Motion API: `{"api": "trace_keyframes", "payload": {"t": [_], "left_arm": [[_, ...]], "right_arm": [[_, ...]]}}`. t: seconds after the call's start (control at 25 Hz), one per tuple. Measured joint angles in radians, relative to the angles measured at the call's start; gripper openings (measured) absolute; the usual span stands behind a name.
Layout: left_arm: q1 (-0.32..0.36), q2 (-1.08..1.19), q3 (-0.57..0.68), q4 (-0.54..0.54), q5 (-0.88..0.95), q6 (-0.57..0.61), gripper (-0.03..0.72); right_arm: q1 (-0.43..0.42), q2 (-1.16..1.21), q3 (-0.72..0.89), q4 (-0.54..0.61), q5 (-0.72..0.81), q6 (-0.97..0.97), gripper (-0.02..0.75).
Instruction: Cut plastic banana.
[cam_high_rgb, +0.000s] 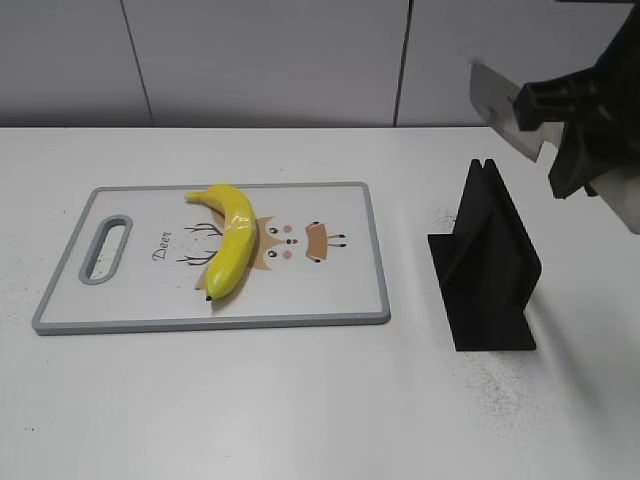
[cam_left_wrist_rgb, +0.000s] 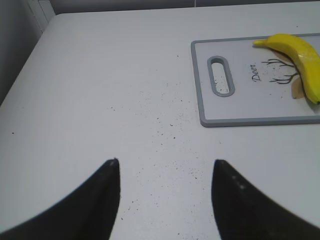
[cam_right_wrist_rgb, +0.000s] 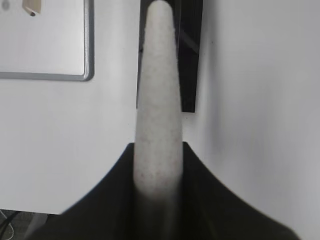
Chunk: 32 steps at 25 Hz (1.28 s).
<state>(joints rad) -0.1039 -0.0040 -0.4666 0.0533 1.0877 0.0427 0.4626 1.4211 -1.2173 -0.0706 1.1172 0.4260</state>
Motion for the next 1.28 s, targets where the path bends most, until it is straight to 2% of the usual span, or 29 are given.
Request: {"api": "trace_keyframes", "payload": {"t": [0.32, 0.56, 0.92, 1.08, 1.28], "left_arm": [[0.000, 0.000, 0.000, 0.007, 0.000, 0.000, 0.543], [0.000, 0.035, -0.008, 0.007, -0.014, 0.000, 0.546], [0.000, 0.283, -0.064, -0.003, -0.267, 0.016, 0.589], [0.000, 0.457, -0.108, -0.015, -0.364, 0.079, 0.590], [0.000, 0.710, -0.215, -0.097, -0.424, 0.255, 0.590]], "right_arm": [[0.000, -0.003, -0.030, 0.000, -0.040, -0.150, 0.160], [0.000, 0.032, -0.112, 0.000, -0.087, -0.313, 0.160], [0.000, 0.137, -0.233, 0.092, -0.095, -0.691, 0.160], [0.000, 0.200, -0.271, 0.160, -0.096, -0.852, 0.160], [0.000, 0.272, -0.301, 0.256, -0.098, -1.099, 0.160]]}}
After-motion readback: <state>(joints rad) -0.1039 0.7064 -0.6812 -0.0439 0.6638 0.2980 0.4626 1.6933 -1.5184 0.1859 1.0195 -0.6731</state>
